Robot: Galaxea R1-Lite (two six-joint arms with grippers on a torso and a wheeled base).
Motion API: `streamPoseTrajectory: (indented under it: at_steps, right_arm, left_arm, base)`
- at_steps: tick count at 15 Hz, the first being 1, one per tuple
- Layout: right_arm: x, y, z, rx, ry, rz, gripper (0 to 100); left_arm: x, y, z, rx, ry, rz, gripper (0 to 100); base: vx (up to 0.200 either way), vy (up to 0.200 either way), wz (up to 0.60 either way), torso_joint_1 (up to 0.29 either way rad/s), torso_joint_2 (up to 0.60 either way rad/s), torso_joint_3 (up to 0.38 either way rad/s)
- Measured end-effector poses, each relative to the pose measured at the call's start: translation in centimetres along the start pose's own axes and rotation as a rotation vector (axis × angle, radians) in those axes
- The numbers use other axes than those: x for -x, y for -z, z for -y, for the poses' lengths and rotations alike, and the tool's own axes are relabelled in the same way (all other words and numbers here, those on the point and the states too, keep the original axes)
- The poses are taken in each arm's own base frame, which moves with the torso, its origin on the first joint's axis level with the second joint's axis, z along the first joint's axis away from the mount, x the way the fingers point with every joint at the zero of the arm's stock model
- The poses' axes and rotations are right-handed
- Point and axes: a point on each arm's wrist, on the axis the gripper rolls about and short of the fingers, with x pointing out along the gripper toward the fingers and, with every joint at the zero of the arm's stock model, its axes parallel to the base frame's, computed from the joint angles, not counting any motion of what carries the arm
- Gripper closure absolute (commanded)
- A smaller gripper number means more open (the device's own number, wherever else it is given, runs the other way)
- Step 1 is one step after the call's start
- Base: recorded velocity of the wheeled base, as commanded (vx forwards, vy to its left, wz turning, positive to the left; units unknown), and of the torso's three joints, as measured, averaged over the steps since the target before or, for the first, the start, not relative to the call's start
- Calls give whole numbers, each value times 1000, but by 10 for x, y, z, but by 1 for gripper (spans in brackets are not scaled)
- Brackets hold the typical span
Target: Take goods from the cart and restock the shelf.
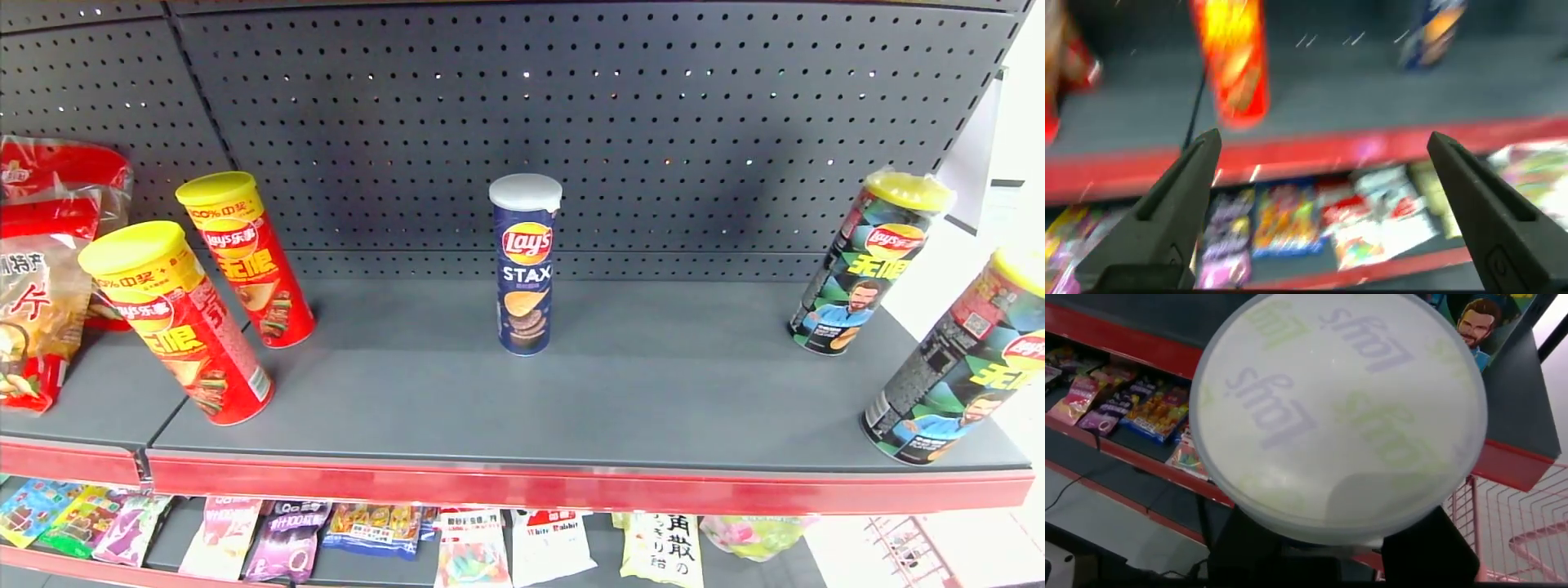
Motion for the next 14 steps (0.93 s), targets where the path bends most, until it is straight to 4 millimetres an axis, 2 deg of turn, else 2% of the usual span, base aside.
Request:
streamPoseTrajectory:
  at_steps: [1, 3, 4, 6, 8, 14]
  right_arm:
    - [-2, -4, 1, -5, -3, -14, 100]
    - [-7, -14, 4, -13, -3, -42, 100]
    - [-9, -20, 6, -15, -4, -50, 100]
    - [-12, -30, 8, -20, -10, -55, 100]
    - [-14, -36, 10, -32, -13, -61, 100]
    - [-17, -39, 11, -80, -7, -72, 100]
  left_arm:
    - [-7, -24, 0, 7, 71, -3, 0]
    - [-36, -69, -1, 24, 227, -45, 0]
    - [-59, -88, -2, 28, 290, -68, 0]
    - [-110, -107, -4, 19, 402, -106, 0]
    - [-165, -108, -3, -11, 538, -142, 0]
    - [-297, -82, 9, -145, 763, -182, 0]
  base:
    - [0, 0, 0, 0, 0, 0]
    - [0, 0, 0, 0, 0, 0]
    - [0, 0, 0, 0, 0, 0]
    - [0, 0, 0, 0, 0, 0]
    - [0, 0, 0, 0, 0, 0]
    - [0, 0, 0, 0, 0, 0]
